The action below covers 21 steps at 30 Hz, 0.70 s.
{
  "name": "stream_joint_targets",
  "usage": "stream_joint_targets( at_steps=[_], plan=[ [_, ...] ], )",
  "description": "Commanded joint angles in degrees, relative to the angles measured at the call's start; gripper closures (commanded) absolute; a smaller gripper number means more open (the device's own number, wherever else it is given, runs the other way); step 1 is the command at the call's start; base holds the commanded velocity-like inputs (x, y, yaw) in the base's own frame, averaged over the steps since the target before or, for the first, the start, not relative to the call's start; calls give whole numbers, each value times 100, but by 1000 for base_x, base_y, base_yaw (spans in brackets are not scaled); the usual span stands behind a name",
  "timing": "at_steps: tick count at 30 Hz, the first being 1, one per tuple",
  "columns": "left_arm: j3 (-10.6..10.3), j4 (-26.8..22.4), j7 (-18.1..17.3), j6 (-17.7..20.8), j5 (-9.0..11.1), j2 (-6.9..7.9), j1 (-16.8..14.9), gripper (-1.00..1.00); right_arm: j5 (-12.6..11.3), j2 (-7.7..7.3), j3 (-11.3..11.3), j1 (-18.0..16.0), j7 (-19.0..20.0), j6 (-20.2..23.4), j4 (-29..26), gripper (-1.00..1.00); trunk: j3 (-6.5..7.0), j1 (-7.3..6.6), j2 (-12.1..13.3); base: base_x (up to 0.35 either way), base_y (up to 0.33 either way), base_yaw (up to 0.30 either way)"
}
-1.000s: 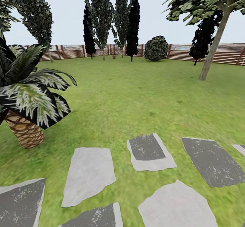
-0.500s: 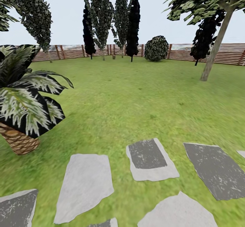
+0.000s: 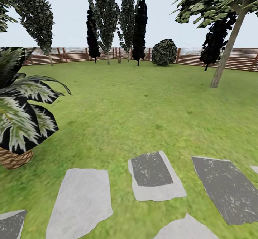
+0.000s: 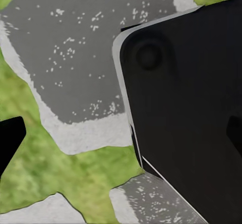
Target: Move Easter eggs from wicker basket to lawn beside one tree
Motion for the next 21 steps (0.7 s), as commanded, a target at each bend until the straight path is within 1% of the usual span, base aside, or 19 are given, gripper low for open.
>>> stream_joint_targets(
  at_steps=[1,21],
  plan=[
    [-30,-1,20,-19,-21,3,0,-100,-24,1,-38,-3,-2,-37,12,-100,-4,4,-3,292,-120,0],
    [-30,-1,29,-19,-20,7,0,-100,-24,1,-41,-3,-2,-37,11,-100,-4,4,-3,304,-82,0]
  ],
)
